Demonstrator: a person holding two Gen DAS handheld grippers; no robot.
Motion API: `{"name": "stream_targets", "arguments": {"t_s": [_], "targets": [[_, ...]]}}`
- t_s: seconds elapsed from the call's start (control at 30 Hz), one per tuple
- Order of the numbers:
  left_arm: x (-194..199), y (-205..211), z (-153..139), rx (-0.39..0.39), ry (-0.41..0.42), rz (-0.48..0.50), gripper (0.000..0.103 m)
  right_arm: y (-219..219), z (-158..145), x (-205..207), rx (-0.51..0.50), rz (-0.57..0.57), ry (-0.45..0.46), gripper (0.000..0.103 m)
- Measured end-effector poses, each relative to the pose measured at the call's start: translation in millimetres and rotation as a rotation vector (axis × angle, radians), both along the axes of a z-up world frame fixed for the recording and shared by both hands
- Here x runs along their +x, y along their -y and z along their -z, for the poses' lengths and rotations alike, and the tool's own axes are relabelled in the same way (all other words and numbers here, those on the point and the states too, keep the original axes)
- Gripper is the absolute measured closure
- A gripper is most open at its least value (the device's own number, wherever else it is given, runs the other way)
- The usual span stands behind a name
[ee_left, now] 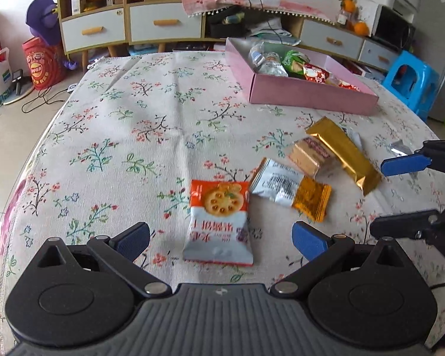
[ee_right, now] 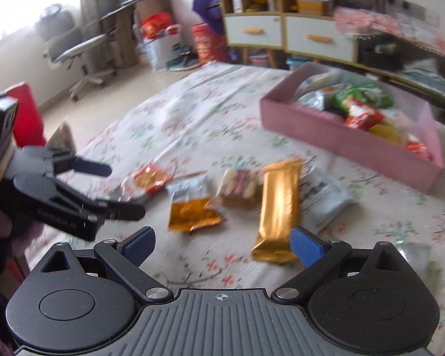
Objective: Organize snacks
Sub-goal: 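Move both open tools back over the remaining loose snacks, then grasp the lotus biscuit pack with the left tool while the right tool grasps the orange wafer pack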
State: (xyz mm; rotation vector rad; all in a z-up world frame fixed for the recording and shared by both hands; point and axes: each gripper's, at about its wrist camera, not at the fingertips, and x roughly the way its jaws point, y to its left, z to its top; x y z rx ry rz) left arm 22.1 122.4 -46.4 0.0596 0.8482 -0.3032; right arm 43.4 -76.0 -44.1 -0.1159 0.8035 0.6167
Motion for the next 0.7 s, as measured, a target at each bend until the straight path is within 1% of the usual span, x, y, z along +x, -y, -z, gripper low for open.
{"name": "stream_targets", "arguments": {"t_s": [0.1,0.23,0.33,0.53,0.7], "targets": [[-1,-5,6,0.007,-0.010,0.008,0.001,-8,9,-10,-0.013,-0.058,-0.005,0.004],[0,-6,8,0.026,0.003,0.020,0.001,-19,12,-19,-0.011,-0.143,-0.004,0.004],[4,-7,8,0.019,0.003,0.013,0.001,-26,18,-17,-0.026,-0.149,-0.025,0.004],[6,-7,9,0.043,0.005,0.003,0.003,-31,21,-9,-0.045,-0.148,0.017,0.002],[11,-11,8,0.065,0.009,-0.022,0.009,-42,24,-1,-0.064,-0.146,0.044,0.001]]}}
